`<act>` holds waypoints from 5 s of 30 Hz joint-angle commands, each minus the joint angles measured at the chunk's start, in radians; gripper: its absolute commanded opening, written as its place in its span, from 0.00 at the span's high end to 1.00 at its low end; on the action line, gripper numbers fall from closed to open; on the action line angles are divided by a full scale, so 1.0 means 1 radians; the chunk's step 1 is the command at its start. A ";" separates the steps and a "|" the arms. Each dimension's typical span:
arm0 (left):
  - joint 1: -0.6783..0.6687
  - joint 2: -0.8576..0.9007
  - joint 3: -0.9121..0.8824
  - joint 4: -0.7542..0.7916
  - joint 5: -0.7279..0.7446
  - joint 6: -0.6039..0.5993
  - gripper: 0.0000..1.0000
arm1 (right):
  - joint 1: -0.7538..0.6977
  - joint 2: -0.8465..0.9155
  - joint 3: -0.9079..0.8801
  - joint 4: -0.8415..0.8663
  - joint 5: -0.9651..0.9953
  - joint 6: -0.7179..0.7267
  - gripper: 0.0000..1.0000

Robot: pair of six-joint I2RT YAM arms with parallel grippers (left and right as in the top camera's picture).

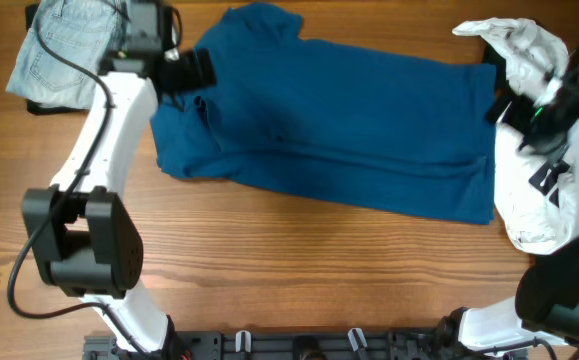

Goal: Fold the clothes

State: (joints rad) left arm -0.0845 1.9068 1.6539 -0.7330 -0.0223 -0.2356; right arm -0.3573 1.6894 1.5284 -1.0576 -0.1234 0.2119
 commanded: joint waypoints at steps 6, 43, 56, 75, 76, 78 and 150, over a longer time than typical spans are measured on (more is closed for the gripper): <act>-0.024 0.093 0.186 0.134 0.017 0.114 0.00 | 0.081 -0.009 0.259 -0.052 -0.042 -0.158 0.01; 0.145 0.512 0.111 -0.306 -0.166 0.042 0.00 | 0.131 0.026 0.248 -0.040 -0.034 -0.161 0.01; 0.071 0.507 0.142 0.004 -0.122 0.215 0.00 | 0.138 0.091 0.251 -0.001 -0.035 -0.159 0.01; -0.052 0.404 0.742 -0.280 -0.026 0.204 0.00 | 0.222 0.091 0.254 -0.013 -0.087 -0.185 0.01; -0.052 0.439 0.742 -0.226 -0.027 0.206 0.00 | 0.224 0.091 0.254 -0.021 -0.087 -0.185 0.01; -0.052 0.518 0.742 -0.124 -0.026 0.206 0.00 | 0.224 0.091 0.253 -0.037 -0.087 -0.185 0.00; -0.069 0.462 0.559 -0.827 0.034 0.175 0.96 | 0.224 0.091 0.251 -0.070 -0.085 -0.156 0.01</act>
State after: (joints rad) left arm -0.1497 2.3512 2.2822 -1.5219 -0.0124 -0.0338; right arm -0.1387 1.7702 1.7763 -1.1233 -0.1833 0.0475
